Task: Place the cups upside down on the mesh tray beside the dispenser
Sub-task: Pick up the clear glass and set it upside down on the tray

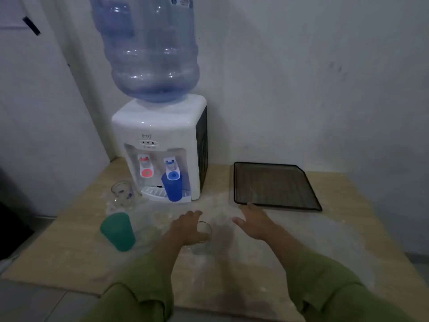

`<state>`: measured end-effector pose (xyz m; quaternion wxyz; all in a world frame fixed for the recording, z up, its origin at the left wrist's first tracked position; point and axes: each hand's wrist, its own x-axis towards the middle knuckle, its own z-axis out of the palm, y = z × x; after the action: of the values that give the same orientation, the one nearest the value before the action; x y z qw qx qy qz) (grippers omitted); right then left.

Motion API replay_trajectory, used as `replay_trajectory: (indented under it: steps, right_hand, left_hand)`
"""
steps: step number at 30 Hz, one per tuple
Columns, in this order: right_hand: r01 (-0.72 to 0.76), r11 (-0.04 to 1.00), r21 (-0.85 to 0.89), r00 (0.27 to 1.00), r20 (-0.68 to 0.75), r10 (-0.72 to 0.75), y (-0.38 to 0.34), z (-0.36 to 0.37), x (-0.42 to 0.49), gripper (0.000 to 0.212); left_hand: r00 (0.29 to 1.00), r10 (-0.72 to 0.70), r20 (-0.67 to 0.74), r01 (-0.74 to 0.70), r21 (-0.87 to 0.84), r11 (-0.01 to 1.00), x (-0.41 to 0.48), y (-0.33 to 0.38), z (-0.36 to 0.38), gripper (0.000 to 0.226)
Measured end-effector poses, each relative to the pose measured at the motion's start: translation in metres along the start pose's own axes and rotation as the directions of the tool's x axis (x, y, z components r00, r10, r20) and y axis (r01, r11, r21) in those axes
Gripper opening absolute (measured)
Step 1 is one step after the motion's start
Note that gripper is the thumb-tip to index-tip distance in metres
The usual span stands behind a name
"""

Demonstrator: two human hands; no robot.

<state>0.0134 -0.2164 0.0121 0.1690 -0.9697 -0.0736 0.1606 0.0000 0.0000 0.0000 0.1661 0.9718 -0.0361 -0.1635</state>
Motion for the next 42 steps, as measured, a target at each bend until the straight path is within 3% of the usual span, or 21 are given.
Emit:
replay_trajectory:
  steps: [7, 17, 23, 27, 31, 37, 42]
  right_hand:
    - [-0.003, 1.000, -0.025, 1.000, 0.014, 0.003, 0.005, 0.006, 0.004, 0.064]
    - [-0.007, 1.000, 0.010, 0.999, 0.052, 0.006, 0.005, 0.010, 0.004, 0.061]
    - [0.040, 0.994, 0.103, 0.989, 0.136, -0.054, 0.001, 0.005, 0.007, 0.067]
    - [0.044, 0.977, 0.210, 0.992, 0.108, -0.067, 0.005, 0.004, 0.014, 0.068]
    - [0.021, 0.890, 0.455, 0.992, 0.102, -0.076, 0.011, -0.002, 0.024, 0.062]
    - [0.028, 0.726, 0.688, 0.998, 0.021, -0.058, 0.029, -0.019, 0.050, 0.048]
    - [-0.048, 0.384, 0.922, 0.999, 0.052, 0.002, 0.046, -0.036, 0.087, 0.039]
  left_hand:
    - [0.999, -0.013, 0.053, 0.009, 0.066, 0.998, 0.004, -0.005, 0.014, 0.086]
    - [1.000, -0.013, 0.013, 0.013, -0.057, 0.998, 0.012, -0.004, 0.020, 0.074]
    - [0.999, -0.020, -0.027, 0.011, -0.290, 0.957, 0.023, 0.001, 0.011, 0.072]
    - [0.998, -0.007, -0.066, -0.025, -0.475, 0.880, 0.032, 0.017, -0.003, 0.067]
    - [0.997, 0.048, -0.057, -0.072, -0.597, 0.799, 0.046, 0.032, -0.016, 0.062]
    - [0.992, 0.124, 0.005, -0.087, -0.684, 0.725, 0.082, 0.049, -0.033, 0.060]
    - [0.986, 0.150, 0.070, -0.027, -0.825, 0.564, 0.126, 0.065, -0.043, 0.056]
